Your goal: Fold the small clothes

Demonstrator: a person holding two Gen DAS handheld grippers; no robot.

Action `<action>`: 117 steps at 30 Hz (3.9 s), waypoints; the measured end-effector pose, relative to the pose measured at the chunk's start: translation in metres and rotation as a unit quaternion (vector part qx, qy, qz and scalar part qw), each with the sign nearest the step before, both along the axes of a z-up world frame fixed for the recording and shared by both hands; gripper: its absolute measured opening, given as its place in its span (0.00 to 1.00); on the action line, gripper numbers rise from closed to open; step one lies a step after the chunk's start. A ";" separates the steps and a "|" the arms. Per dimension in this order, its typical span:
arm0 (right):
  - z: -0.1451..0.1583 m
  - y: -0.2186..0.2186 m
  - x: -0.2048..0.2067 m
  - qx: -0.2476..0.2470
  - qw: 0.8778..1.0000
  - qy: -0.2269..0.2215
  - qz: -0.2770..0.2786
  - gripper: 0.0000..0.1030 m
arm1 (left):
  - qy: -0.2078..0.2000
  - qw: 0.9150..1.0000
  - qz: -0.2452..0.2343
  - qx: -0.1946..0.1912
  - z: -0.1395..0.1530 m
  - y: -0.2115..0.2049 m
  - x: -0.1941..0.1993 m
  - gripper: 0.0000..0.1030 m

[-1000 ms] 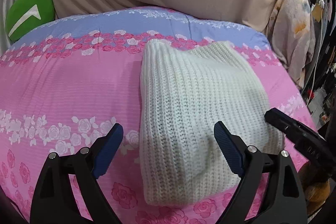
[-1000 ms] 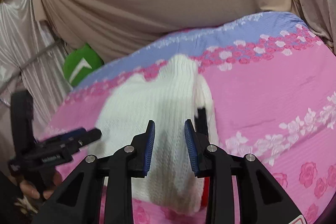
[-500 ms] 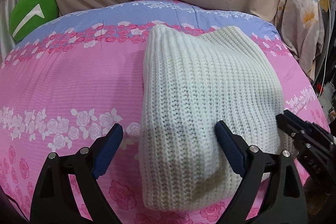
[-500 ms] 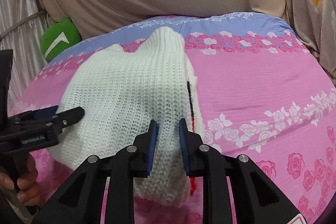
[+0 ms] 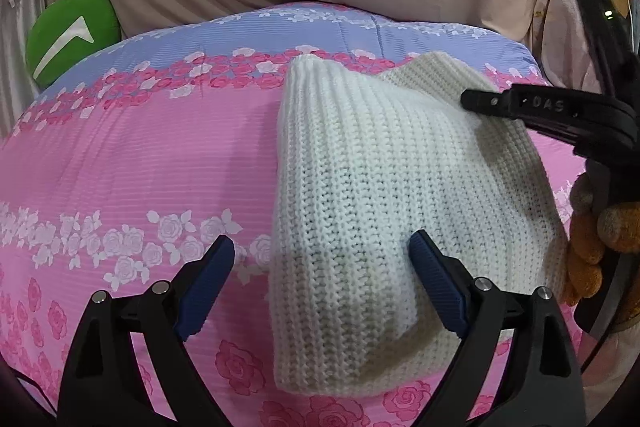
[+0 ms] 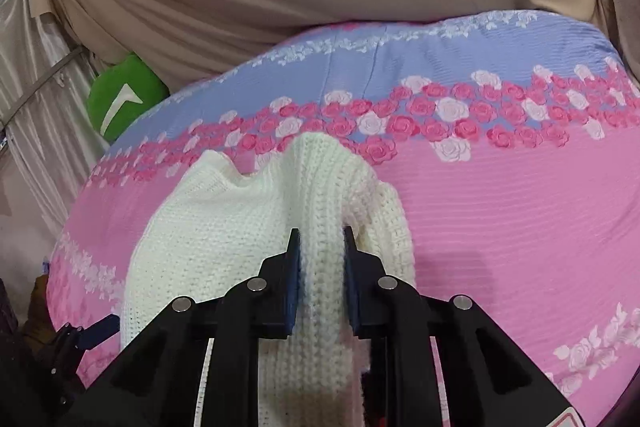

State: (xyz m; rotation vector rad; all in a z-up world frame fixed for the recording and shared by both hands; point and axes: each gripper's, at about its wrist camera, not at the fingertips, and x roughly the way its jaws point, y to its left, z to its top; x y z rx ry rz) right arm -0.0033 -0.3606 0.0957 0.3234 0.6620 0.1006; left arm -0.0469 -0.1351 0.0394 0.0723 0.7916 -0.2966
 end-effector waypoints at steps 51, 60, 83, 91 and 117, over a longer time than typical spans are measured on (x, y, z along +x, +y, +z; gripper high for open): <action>-0.082 0.007 -0.088 0.148 0.986 0.069 -0.022 0.85 | 0.116 0.982 -0.045 -0.144 -0.036 0.002 0.029 0.96; -0.082 0.004 -0.072 0.172 0.983 0.062 -0.001 0.71 | 0.119 0.973 -0.084 -0.178 -0.039 0.006 0.040 0.90; 0.125 0.106 -0.085 0.086 0.965 -0.233 0.085 0.47 | -0.158 0.944 -0.175 -0.229 0.164 0.128 0.020 0.59; -0.017 0.135 0.016 0.059 0.998 -0.027 0.027 0.53 | 0.038 0.989 0.002 -0.146 0.008 0.201 0.135 0.57; 0.019 0.145 0.092 0.068 0.992 -0.072 0.081 0.37 | 0.033 0.965 -0.109 -0.235 0.024 0.180 0.186 0.47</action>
